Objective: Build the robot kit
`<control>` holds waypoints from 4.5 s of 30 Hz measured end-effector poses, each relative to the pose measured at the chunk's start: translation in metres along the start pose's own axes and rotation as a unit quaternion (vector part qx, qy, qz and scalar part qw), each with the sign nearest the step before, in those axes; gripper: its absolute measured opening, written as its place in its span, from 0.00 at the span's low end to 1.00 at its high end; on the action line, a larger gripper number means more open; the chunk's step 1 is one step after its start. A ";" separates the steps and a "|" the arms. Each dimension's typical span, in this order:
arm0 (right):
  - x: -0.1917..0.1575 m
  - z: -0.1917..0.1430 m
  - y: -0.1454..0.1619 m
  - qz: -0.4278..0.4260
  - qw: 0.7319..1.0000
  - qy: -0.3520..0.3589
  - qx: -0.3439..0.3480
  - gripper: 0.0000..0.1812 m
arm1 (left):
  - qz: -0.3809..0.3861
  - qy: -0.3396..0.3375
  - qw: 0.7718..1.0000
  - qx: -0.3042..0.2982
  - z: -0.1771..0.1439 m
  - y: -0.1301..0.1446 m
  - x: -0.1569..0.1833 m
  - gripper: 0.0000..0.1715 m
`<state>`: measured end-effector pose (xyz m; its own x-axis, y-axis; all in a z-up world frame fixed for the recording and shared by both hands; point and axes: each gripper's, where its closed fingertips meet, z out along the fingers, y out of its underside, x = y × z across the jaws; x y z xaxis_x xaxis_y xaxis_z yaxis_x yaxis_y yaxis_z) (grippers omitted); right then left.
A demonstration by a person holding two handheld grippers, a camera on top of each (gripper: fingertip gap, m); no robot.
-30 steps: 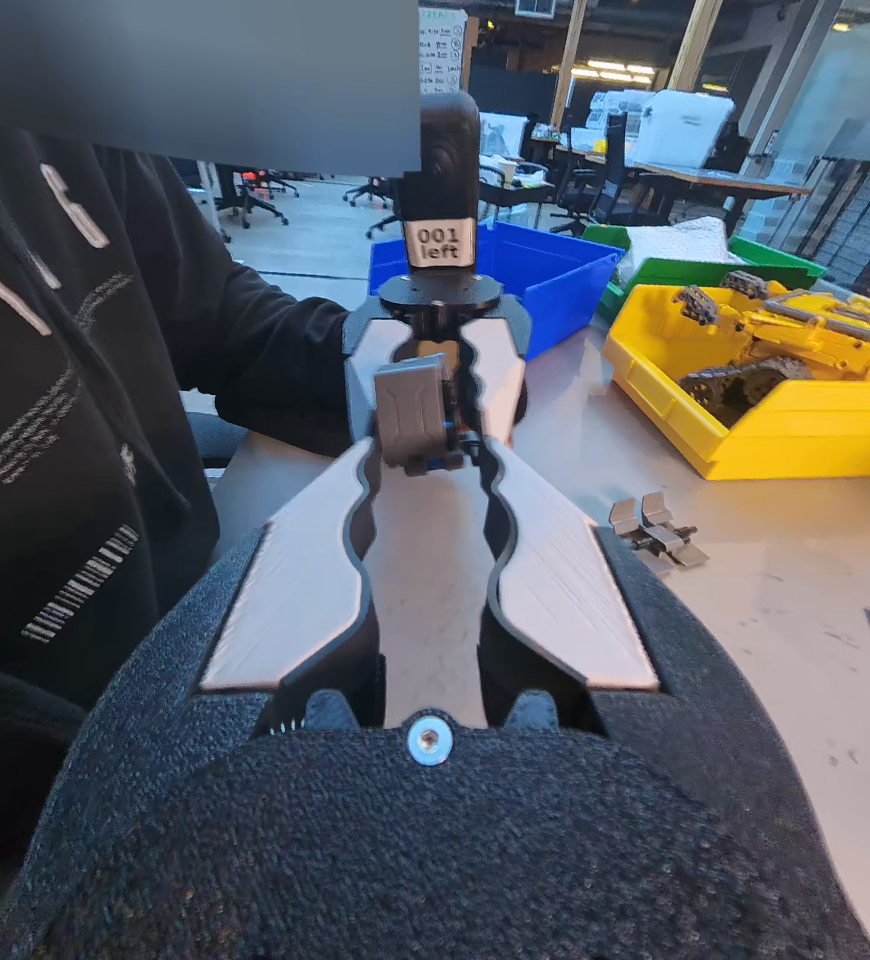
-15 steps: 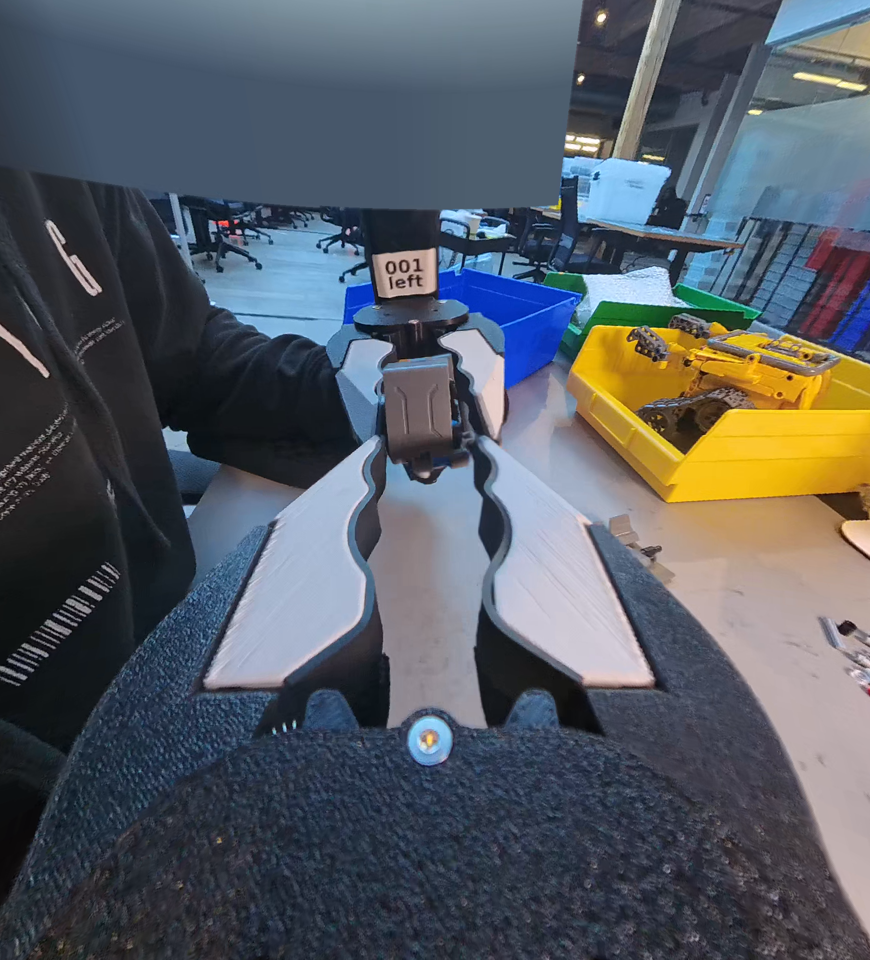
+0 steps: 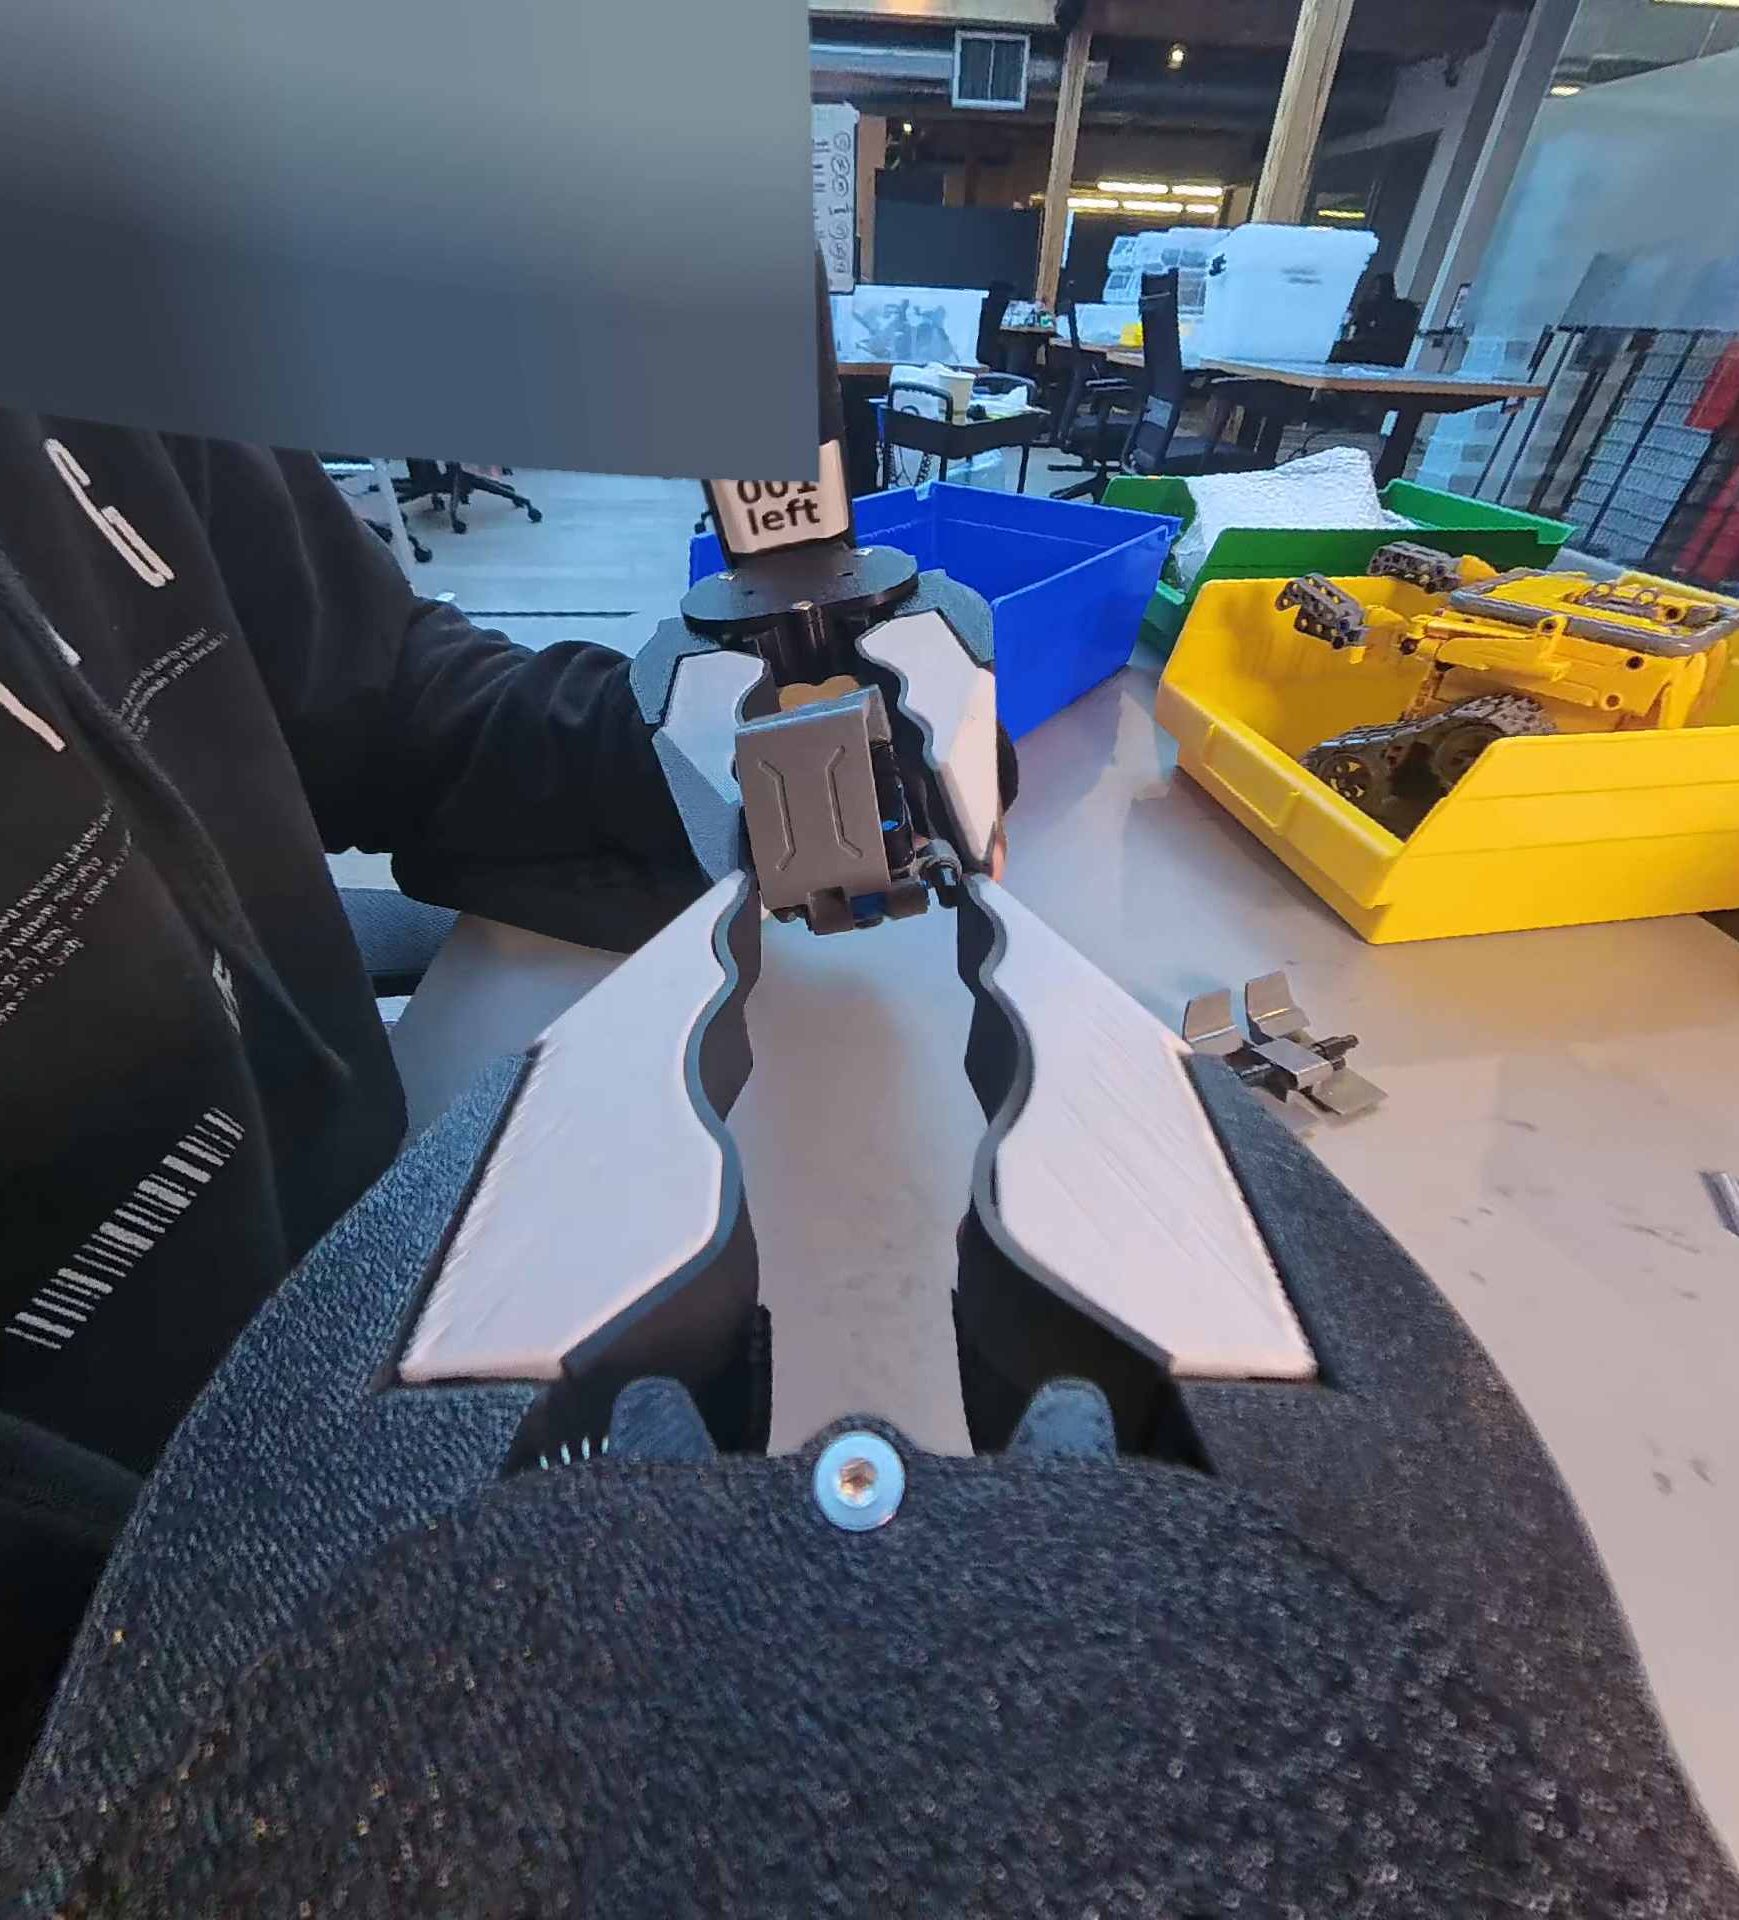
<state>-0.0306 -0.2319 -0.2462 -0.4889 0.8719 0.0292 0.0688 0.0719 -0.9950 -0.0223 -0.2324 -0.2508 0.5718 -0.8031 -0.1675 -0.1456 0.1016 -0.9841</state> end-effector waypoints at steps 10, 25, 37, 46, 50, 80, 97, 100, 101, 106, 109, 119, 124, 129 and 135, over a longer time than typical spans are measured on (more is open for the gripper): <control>-0.002 0.004 0.004 0.000 1.000 0.002 0.001 0.19 | 0.007 0.007 1.000 -0.025 -0.002 0.007 0.002 0.24; 0.000 0.004 0.008 -0.016 1.000 0.019 -0.005 0.18 | 0.031 -0.007 0.998 -0.051 0.002 0.018 0.001 0.24; 0.003 -0.003 0.005 -0.102 0.994 0.034 -0.032 0.19 | -0.004 0.000 1.000 -0.027 0.004 0.015 -0.001 0.24; 0.008 -0.002 0.060 -0.220 0.957 0.044 -0.184 0.20 | -0.004 0.002 0.990 -0.139 0.010 0.054 0.000 0.14; 0.009 -0.001 0.062 -0.188 0.964 0.036 -0.181 0.20 | -0.008 0.013 0.990 -0.141 0.006 0.055 0.003 0.15; 0.009 -0.006 0.099 -0.043 0.974 -0.052 -0.217 0.14 | -0.027 0.049 0.967 -0.247 0.006 0.097 0.012 0.13; 0.014 0.000 0.099 -0.043 0.973 -0.031 -0.224 0.16 | -0.018 0.027 0.964 -0.265 0.006 0.100 0.010 0.15; 0.013 0.001 0.098 -0.049 0.974 -0.028 -0.220 0.16 | -0.049 0.030 0.963 -0.263 0.005 0.100 0.008 0.15; 0.013 0.001 0.099 -0.049 0.974 -0.029 -0.218 0.16 | -0.054 0.033 0.963 -0.261 0.005 0.100 0.008 0.15; 0.009 -0.001 0.096 -0.028 0.977 -0.050 -0.208 0.17 | -0.085 0.037 0.961 -0.261 0.006 0.099 0.009 0.14; 0.010 -0.002 0.095 -0.027 0.977 -0.051 -0.204 0.16 | -0.097 0.039 0.960 -0.261 0.006 0.099 0.010 0.14; 0.008 -0.003 0.097 -0.047 0.975 -0.050 -0.211 0.15 | -0.158 0.040 0.951 -0.261 0.008 0.099 0.012 0.14; 0.009 -0.005 0.098 -0.064 0.974 -0.039 -0.213 0.14 | -0.185 0.025 0.947 -0.263 0.010 0.100 0.011 0.13; 0.009 -0.006 0.099 -0.078 0.972 -0.030 -0.218 0.14 | -0.202 0.012 0.944 -0.262 0.011 0.100 0.010 0.13; 0.009 -0.006 0.099 -0.090 0.971 -0.022 -0.219 0.14 | -0.217 -0.001 0.941 -0.259 0.013 0.100 0.009 0.13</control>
<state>-0.0226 -0.2141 -0.3440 -0.5639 0.8048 0.1851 0.3370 0.4289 -0.8381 -0.0213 -0.2221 -0.3510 0.6696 -0.7022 0.2421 -0.2726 -0.5355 -0.7993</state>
